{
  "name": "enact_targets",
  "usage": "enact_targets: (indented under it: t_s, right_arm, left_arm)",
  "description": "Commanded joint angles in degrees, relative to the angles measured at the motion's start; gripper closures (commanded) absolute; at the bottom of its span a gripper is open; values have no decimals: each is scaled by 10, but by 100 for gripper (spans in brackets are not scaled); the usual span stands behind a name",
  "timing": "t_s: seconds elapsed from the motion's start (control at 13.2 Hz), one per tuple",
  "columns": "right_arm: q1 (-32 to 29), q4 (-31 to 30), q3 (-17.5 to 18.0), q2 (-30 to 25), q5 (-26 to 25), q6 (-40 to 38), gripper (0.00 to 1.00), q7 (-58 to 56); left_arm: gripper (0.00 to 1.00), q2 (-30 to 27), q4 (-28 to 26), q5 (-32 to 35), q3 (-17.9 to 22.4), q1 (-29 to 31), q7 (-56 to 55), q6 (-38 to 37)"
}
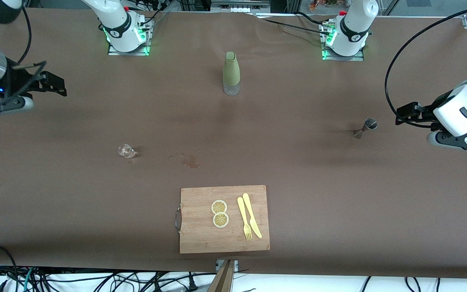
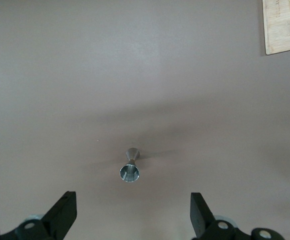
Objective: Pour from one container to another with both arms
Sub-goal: 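Lower the right gripper to the glass cup while the left gripper reaches the jigger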
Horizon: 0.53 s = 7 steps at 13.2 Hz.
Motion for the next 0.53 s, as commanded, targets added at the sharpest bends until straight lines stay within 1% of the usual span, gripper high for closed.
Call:
enact_targets:
  t_s: [0.0,0.08,0.23,0.38,0.45]
  right_arm:
    - [1,14,0,9,-1,-22,1,-36]
    - [1,14,1,10,1,-16,1,-38]
    - [6,12,2,24,25,-2,1,-76]
    - [2,3,0,43,45,40,1,-195]
    - [-1,2,-1,55,47,47,1,-245]
  left_arm:
    - [0,1,0,-11,4,5,53,-1]
    - [0,6,0,-10,6,8,96,1]
    - [0,13,0,-22,30,10,149,4]
    - [0,15,-11,-53,52,10,235,2]
    - [0,18,-17,-71,74,10,303,1]
